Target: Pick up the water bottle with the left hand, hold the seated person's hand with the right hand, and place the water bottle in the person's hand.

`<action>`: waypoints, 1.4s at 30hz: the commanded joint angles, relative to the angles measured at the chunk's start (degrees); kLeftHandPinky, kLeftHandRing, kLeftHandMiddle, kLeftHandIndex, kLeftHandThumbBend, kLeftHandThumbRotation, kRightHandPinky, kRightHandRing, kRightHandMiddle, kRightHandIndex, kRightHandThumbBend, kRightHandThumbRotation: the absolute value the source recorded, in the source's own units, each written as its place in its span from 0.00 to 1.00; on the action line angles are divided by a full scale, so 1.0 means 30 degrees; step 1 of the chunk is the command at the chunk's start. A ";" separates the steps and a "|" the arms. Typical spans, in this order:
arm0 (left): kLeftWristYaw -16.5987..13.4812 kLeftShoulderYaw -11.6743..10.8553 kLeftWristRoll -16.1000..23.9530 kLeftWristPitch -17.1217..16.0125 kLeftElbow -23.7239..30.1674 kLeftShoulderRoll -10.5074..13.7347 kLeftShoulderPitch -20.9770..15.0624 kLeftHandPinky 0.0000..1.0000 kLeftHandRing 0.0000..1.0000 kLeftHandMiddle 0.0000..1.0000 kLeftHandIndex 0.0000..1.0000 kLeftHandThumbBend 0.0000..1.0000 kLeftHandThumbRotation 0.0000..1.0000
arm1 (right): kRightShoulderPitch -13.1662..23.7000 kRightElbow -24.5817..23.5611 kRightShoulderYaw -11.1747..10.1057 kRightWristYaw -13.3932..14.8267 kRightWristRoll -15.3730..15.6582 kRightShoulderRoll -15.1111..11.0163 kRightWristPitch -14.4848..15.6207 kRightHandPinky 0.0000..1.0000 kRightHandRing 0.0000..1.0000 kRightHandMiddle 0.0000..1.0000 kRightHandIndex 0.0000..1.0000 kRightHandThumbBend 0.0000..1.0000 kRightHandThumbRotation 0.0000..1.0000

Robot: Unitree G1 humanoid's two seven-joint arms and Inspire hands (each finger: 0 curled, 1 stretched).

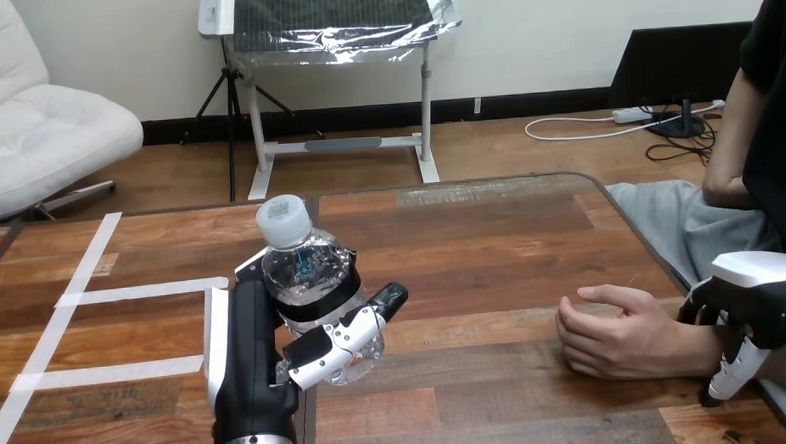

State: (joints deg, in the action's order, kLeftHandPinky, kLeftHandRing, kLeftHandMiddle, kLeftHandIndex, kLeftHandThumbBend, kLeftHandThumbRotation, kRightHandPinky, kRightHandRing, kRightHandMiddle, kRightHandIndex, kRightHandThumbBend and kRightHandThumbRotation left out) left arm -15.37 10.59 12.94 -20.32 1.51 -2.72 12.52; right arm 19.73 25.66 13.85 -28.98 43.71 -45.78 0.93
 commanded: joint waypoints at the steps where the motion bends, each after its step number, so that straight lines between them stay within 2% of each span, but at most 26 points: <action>1: -0.0023 -0.0003 -0.0016 -0.0799 0.0757 -0.0466 -0.0805 0.34 0.39 0.44 0.44 0.66 0.00 | 0.1333 0.0647 0.0469 0.0088 -0.0121 0.0030 -0.0333 0.66 0.75 0.80 0.79 0.69 0.00; 13: -0.0129 -0.0091 0.0145 -0.0823 0.0777 -0.0407 -0.0849 0.34 0.39 0.44 0.44 0.67 0.00 | 0.1872 0.1630 0.0744 0.0033 -0.0539 0.0002 -0.1218 0.65 0.73 0.78 0.77 0.69 0.00; 25: -0.0217 -0.0163 0.0304 -0.0747 0.0859 -0.0361 -0.0797 0.34 0.39 0.44 0.44 0.67 0.00 | 0.2418 0.2633 0.0913 -0.0261 -0.0976 0.0295 -0.1446 0.68 0.75 0.79 0.76 0.68 0.00; 31: -0.0086 -0.0164 0.0093 -0.0647 0.0961 -0.0417 -0.0750 0.34 0.39 0.44 0.44 0.67 0.00 | 0.2787 0.3294 0.1267 -0.0248 -0.0822 0.0453 -0.1405 0.71 0.77 0.81 0.77 0.67 0.00; 42: -0.0144 -0.0193 0.0285 -0.0711 0.1002 -0.0324 -0.0778 0.34 0.38 0.43 0.44 0.67 0.00 | 0.3047 0.4249 0.1487 0.0441 -0.1128 0.0610 -0.2447 0.71 0.76 0.80 0.75 0.68 0.00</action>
State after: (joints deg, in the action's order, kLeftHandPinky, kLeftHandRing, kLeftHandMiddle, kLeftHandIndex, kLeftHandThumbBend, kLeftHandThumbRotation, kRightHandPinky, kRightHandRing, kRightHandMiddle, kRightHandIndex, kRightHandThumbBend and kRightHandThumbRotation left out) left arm -15.50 10.36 13.31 -20.34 1.52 -2.70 12.55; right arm 26.81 36.51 17.34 -28.41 41.30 -45.43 -5.15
